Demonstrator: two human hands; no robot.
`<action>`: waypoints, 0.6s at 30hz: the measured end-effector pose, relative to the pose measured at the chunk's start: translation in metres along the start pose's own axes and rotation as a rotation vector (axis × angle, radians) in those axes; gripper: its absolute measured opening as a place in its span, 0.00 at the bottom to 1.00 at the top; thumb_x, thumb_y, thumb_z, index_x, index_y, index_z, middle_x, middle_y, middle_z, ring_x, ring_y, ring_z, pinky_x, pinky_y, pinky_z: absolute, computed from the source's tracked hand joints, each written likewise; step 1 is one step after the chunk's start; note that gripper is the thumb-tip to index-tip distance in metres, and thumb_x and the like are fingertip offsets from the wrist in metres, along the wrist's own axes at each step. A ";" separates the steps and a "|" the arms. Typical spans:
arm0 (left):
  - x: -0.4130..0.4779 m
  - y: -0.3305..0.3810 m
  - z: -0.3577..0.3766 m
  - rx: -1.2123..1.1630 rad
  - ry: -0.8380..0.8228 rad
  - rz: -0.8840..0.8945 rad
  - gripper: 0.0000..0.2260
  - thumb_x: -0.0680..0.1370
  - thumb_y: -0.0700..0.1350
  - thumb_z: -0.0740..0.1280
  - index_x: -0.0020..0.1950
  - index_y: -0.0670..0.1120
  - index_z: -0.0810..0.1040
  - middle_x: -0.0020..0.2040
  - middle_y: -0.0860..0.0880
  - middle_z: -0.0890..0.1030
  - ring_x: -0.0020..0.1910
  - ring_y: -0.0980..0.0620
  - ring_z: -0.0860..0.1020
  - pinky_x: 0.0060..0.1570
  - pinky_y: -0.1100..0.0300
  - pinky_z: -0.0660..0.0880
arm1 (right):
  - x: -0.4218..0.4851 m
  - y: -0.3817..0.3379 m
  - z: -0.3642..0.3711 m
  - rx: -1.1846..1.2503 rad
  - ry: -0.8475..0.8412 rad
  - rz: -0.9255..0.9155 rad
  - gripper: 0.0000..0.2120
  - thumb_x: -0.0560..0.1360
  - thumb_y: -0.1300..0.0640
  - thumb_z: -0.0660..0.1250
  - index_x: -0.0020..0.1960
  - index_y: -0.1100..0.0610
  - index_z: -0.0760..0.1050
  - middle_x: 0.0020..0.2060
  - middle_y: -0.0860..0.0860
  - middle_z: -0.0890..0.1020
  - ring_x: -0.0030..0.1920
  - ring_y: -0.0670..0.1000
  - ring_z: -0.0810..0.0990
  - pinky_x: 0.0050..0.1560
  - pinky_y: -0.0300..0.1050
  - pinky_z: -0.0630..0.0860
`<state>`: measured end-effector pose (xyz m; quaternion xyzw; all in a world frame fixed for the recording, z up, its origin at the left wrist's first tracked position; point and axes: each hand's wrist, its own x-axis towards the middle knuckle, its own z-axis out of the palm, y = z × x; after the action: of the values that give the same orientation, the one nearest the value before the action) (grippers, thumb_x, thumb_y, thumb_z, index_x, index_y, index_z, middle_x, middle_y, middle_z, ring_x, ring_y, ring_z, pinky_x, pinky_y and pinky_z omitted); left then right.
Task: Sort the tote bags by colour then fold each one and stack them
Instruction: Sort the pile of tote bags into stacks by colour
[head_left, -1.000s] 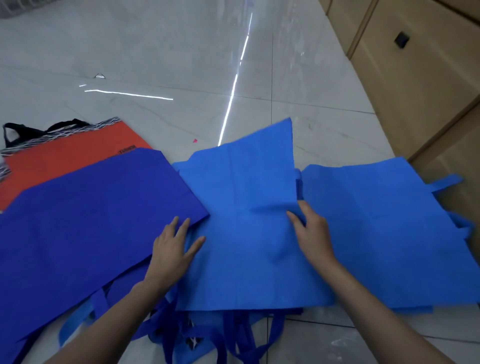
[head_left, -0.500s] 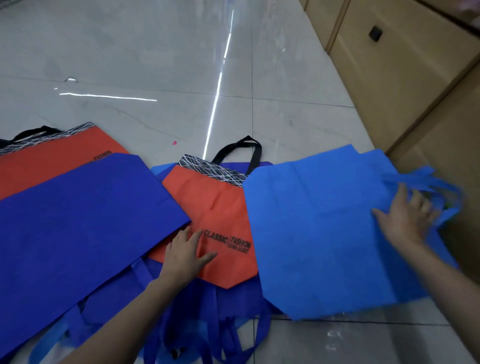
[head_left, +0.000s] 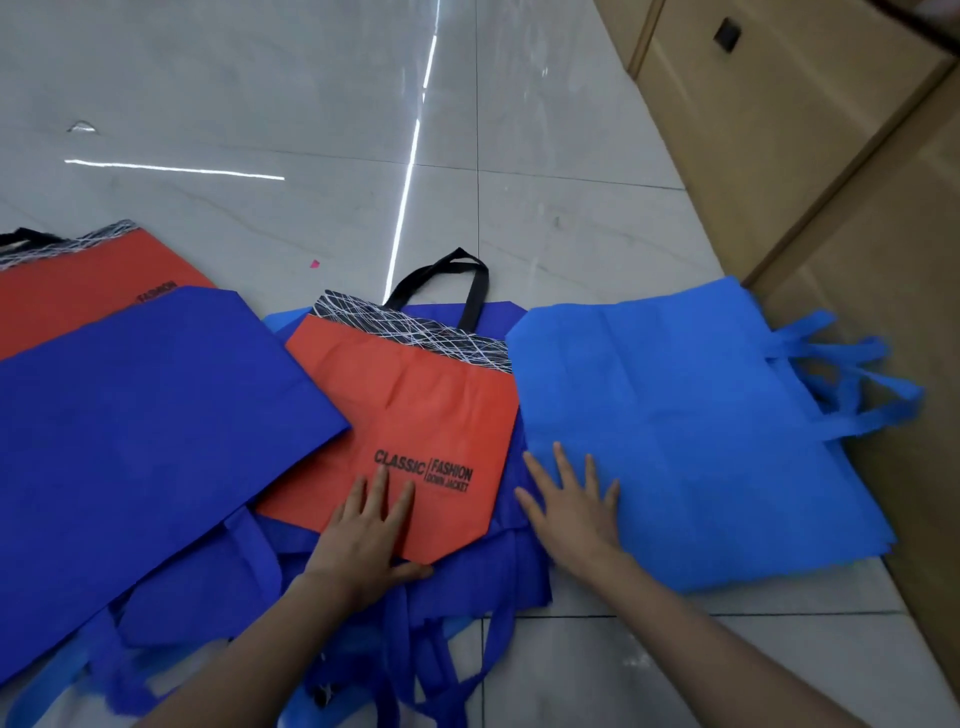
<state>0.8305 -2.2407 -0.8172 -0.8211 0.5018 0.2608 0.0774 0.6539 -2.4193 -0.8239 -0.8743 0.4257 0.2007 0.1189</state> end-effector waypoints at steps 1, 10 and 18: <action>-0.001 0.002 -0.001 0.001 0.023 -0.002 0.42 0.73 0.68 0.57 0.76 0.52 0.38 0.77 0.42 0.37 0.76 0.41 0.43 0.72 0.50 0.53 | 0.004 0.009 -0.005 0.008 -0.029 0.034 0.28 0.78 0.34 0.39 0.75 0.38 0.40 0.77 0.47 0.40 0.76 0.61 0.39 0.70 0.68 0.43; -0.013 0.001 -0.018 -0.306 0.225 0.156 0.30 0.80 0.42 0.58 0.76 0.58 0.47 0.77 0.53 0.54 0.73 0.50 0.60 0.68 0.57 0.63 | -0.004 -0.044 -0.051 1.125 -0.046 0.139 0.27 0.73 0.32 0.56 0.50 0.56 0.74 0.47 0.53 0.81 0.47 0.55 0.81 0.43 0.48 0.78; -0.035 -0.077 -0.011 -0.346 0.501 -0.131 0.30 0.76 0.56 0.61 0.73 0.40 0.64 0.72 0.39 0.65 0.67 0.40 0.69 0.67 0.50 0.65 | 0.031 -0.062 -0.057 1.328 0.217 -0.085 0.07 0.77 0.65 0.64 0.51 0.55 0.76 0.43 0.49 0.81 0.41 0.45 0.80 0.39 0.35 0.76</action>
<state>0.8883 -2.1804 -0.8008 -0.8913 0.3996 0.1265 -0.1729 0.7347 -2.4241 -0.7847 -0.6471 0.4334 -0.1975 0.5954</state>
